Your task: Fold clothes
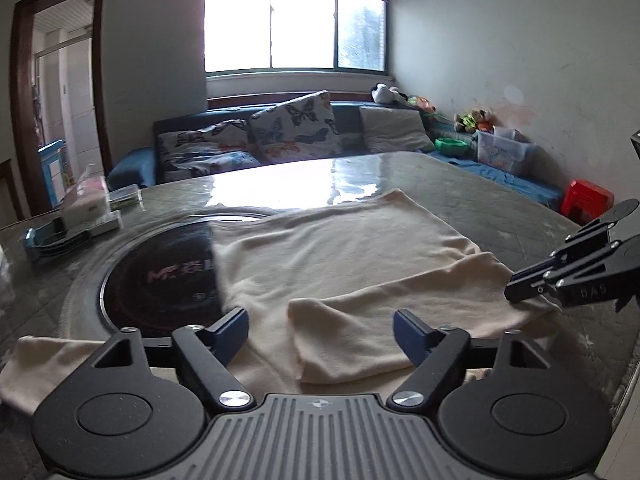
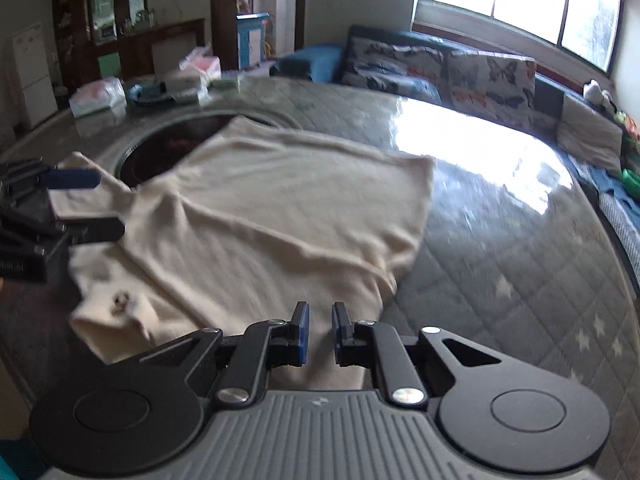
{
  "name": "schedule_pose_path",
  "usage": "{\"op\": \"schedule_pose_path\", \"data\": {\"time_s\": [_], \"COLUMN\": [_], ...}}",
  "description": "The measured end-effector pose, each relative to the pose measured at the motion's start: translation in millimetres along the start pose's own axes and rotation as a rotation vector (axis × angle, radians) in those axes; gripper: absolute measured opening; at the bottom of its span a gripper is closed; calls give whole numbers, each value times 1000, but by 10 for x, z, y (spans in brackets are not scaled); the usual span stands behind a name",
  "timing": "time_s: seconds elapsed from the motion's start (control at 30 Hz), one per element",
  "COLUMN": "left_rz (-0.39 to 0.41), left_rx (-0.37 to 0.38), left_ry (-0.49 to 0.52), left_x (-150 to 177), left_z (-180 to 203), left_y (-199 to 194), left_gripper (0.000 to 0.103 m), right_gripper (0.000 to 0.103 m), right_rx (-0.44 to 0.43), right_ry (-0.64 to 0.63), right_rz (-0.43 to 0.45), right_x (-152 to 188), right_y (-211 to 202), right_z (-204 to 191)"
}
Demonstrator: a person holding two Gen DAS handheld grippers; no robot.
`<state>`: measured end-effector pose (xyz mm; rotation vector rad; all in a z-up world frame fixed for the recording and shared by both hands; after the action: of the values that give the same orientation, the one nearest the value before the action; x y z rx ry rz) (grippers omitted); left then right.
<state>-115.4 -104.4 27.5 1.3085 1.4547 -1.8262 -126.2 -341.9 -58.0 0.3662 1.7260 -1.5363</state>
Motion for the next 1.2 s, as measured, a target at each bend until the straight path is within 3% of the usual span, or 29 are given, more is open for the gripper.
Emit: {"op": "schedule_pose_path", "data": {"time_s": [0.1, 0.37, 0.6, 0.77, 0.93, 1.07, 1.17, 1.2], "left_rz": [-30, -95, -110, -114, -111, -109, -106, -90], "left_rx": [4, -15, -30, -28, -24, -23, -75, -97], "left_ry": [12, -37, -66, -97, -114, -139, -159, -166], "left_x": [10, 100, 120, 146, 161, 181, 199, 206], "left_z": [65, 30, -39, -129, -169, -237, -338, -396], "left_y": [122, 276, 260, 184, 112, 26, -88, -141], "left_gripper": [74, 67, 30, 15, 15, 22, 60, 61], "right_gripper": [10, 10, 11, 11, 11, 11, 11, 12], "right_rx": [-7, 0, 27, -44, -136, -185, -208, -216], "right_ry": [15, 31, -5, -88, -128, -161, -192, -203], "right_rz": [-13, 60, 49, 75, 66, 43, 32, 33], "right_x": [115, -114, -146, -287, -451, -519, -535, -539], "right_y": [34, 119, 288, 232, 405, 605, 702, 708], "right_z": [73, 212, 185, -97, -448, -727, -898, -947]}}
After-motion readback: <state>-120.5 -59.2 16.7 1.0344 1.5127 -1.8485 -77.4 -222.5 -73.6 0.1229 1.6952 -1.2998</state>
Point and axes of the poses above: each gripper's, at about its wrist camera, not at the fingertips, and y roughly the way its jaws point, z to its right, x to its underside, the point moved 2 cm from there along y, roughly the way its jaws point, and after that the axes turned 2 degrees about z, right-handed, at the moved point
